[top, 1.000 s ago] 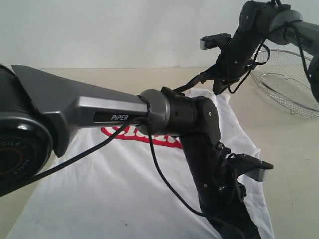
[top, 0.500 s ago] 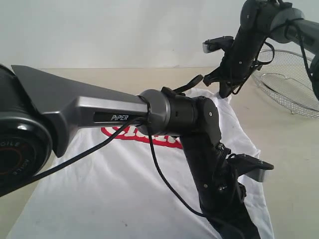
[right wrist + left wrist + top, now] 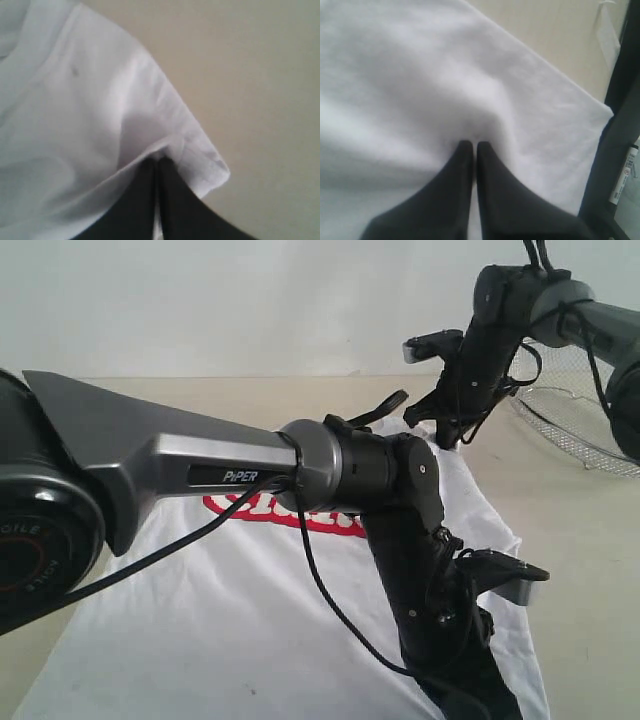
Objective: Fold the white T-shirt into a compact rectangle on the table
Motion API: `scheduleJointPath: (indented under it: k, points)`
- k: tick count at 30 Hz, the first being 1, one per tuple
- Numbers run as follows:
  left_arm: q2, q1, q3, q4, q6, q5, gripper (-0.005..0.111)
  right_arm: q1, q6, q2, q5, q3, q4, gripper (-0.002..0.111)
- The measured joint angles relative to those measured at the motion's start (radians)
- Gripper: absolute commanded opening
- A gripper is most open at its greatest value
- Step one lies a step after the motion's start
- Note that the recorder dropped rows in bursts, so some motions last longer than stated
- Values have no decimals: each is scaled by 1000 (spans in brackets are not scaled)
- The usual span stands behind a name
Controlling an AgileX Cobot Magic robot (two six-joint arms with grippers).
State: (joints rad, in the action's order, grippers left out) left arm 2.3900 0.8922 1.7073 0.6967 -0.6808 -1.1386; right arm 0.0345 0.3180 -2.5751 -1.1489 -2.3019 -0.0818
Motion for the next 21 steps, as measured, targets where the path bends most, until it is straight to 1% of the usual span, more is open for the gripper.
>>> scheduleJointPath:
  k: [6, 9, 12, 16, 19, 21]
  points:
    - [0, 0, 0, 0, 0, 2, 5, -8, -52, -7, 121, 0, 76, 0]
    - [0, 0, 0, 0, 0, 4, 5, -15, -119, -15, 203, 0, 137, 0]
    - [0, -2, 0, 0, 1, 5, 5, -21, -147, -18, 245, -18, 189, 0]
    - [0, -4, 8, -3, 3, 6, 5, -31, -149, -5, 217, -69, 203, 0]
    - [-2, -4, 44, -30, 1, 28, 5, -30, -121, 40, 186, -85, 163, 0]
    - [-15, -10, 72, -47, 1, 54, 5, -30, -82, 85, 130, -93, 118, 0]
